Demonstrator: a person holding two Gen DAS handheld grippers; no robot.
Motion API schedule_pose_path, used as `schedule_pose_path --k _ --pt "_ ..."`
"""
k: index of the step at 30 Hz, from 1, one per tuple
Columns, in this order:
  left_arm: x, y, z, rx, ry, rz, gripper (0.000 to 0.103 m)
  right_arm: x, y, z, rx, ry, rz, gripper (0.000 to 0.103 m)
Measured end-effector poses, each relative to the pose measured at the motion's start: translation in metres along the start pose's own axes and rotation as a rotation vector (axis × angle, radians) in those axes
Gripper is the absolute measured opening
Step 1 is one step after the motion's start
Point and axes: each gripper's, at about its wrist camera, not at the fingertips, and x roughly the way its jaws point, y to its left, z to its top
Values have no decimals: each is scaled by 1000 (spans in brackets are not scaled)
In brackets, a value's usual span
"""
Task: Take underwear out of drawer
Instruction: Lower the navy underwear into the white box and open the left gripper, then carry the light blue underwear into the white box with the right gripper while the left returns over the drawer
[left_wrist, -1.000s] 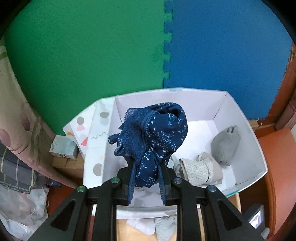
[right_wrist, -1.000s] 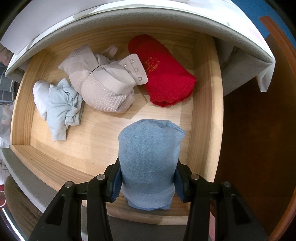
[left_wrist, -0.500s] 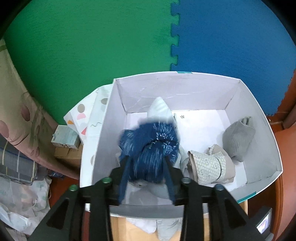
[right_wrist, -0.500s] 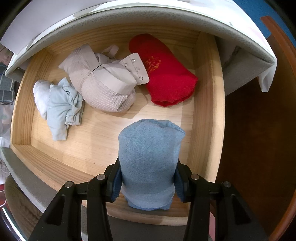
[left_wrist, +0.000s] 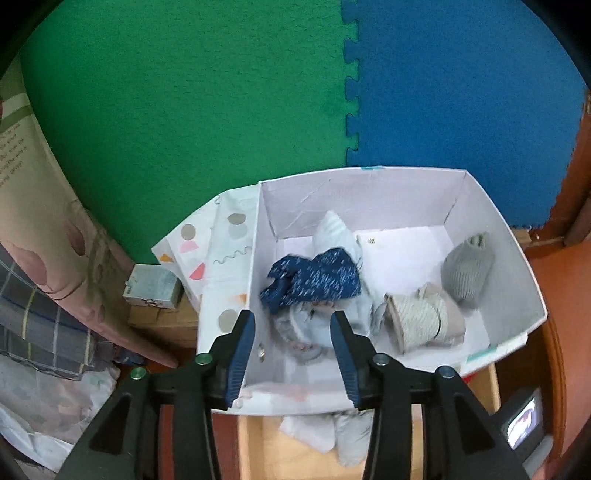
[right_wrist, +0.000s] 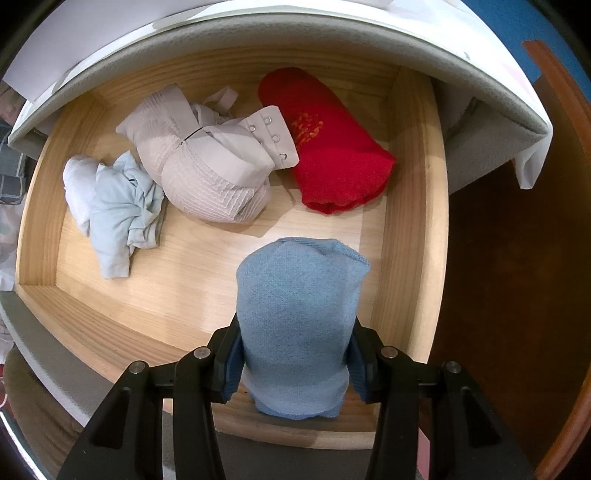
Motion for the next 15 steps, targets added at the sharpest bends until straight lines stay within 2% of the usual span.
schedule_pose_path --k 8,15 --pt "-7 20 -57 -16 2 9 44 0 5 0 2 -18 -5 44" --pt "22 27 -132 -61 84 28 44 -3 -2 -6 5 -30 -6 44"
